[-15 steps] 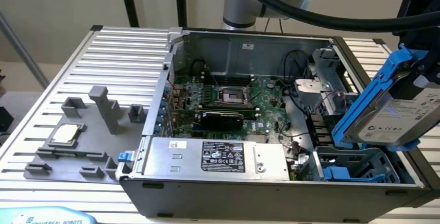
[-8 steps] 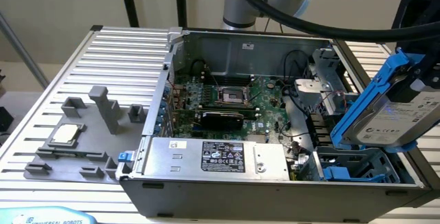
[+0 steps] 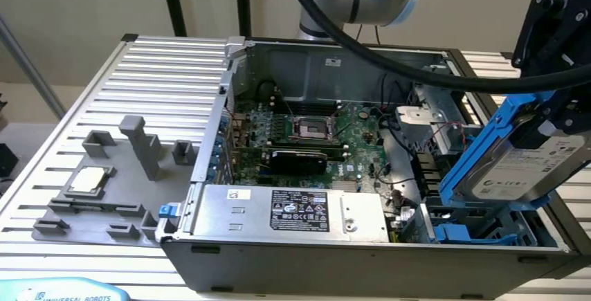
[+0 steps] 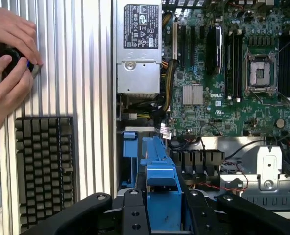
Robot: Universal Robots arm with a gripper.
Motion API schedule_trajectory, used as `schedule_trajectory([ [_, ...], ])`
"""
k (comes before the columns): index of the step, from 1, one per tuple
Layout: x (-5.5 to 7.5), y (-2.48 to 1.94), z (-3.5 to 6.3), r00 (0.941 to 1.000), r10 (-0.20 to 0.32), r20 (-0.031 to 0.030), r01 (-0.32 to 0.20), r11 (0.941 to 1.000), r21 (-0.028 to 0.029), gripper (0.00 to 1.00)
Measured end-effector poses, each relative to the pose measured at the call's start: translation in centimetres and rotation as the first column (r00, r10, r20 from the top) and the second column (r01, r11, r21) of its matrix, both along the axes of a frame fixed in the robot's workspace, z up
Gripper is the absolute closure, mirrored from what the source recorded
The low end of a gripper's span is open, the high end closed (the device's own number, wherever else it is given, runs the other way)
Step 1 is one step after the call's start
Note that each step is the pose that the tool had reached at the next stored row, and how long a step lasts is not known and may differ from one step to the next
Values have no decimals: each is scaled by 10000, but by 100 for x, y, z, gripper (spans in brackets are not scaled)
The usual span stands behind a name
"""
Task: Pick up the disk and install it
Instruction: 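Insert the disk into the insertion slot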
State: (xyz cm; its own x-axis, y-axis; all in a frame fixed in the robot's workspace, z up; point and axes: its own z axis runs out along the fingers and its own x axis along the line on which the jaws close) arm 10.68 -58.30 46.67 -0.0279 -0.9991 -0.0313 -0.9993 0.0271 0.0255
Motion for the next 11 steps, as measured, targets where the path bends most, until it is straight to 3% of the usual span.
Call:
schedule_trajectory([
  [11, -11, -1, -63, 10000, -1, 2, 1, 10000, 0, 67],
])
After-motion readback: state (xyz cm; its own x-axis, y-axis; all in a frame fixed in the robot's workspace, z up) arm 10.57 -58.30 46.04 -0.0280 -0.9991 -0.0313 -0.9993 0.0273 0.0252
